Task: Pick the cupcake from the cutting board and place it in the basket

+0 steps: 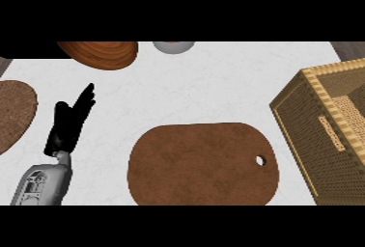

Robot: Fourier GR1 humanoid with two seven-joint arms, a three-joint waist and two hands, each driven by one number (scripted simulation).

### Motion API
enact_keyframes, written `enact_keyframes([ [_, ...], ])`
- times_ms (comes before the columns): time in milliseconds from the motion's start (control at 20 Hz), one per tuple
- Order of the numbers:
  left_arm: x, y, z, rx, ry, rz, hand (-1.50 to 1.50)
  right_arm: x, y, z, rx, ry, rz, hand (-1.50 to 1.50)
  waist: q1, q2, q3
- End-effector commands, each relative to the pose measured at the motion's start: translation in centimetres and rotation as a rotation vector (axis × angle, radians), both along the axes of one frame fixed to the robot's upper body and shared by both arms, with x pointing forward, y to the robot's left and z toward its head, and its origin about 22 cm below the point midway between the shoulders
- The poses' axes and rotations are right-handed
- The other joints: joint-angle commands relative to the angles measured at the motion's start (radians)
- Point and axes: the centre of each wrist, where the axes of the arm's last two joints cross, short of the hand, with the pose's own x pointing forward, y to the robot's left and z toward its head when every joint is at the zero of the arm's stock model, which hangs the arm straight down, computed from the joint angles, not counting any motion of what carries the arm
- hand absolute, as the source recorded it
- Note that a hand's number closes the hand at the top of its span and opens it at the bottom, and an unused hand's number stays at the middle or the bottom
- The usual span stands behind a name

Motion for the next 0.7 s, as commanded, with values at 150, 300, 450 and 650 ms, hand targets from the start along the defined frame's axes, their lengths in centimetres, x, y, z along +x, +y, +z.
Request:
enact_keyframes([
  [150,-0.2,1.5,0.3,0.0,-0.013,0.029,0.0,-3.5,-5.4,1.1,0.13,-0.141,-0.191,-1.5,-0.005,-0.001,0.0],
  [300,-0.5,1.4,-0.4,0.001,0.007,0.027,0.0,-6.4,-8.5,1.8,0.22,-0.148,-0.248,-1.5,-0.015,-0.003,0.0],
  [450,-0.1,2.2,-0.8,0.01,-0.008,0.028,0.0,-9.0,-11.3,2.1,0.219,-0.12,-0.261,-1.5,-0.014,-0.001,0.0],
  [650,0.0,-0.3,0.1,0.002,0.014,0.013,0.0,-13.6,-16.8,0.7,0.256,-0.137,-0.271,-1.5,-0.015,-0.001,0.001],
])
